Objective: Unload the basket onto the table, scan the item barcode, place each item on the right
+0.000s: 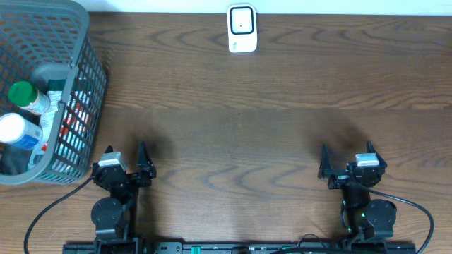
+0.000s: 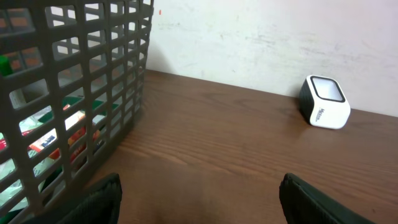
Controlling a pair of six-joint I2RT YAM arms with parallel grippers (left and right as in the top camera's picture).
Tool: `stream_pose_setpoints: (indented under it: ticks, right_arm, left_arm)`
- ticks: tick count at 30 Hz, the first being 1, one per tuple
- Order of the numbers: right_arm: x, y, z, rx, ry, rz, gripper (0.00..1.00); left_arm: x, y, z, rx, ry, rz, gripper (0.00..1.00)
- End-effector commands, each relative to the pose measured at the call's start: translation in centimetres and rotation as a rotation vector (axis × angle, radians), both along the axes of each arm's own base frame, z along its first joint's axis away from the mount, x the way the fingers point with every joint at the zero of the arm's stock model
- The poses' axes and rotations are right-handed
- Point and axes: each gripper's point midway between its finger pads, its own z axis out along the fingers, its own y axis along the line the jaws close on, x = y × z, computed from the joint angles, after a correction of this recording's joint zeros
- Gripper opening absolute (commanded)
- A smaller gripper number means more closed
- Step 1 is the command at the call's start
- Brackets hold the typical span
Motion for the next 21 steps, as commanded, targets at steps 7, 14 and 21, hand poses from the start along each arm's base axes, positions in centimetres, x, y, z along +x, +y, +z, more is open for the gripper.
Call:
stream_pose_setpoints:
  ticks: [7, 14, 21]
  right_arm:
    - [-0.03, -0.01, 0.01, 0.012, -0.001, -0.003, 0.99]
    - [-0.03, -0.01, 0.01, 0.012, -0.001, -0.003, 0.99]
    - [-0.03, -0.01, 0.01, 0.012, -0.001, -0.003, 0.99]
  left_arm:
    - [-0.1, 0.33, -1.54, 0.013, 0.046, 0.015, 0.81]
    - [-0.1, 0.31, -1.55, 0.012, 0.046, 0.014, 0.8]
    - [-0.09, 0.19, -1.53, 0.011, 0.046, 0.007, 0.8]
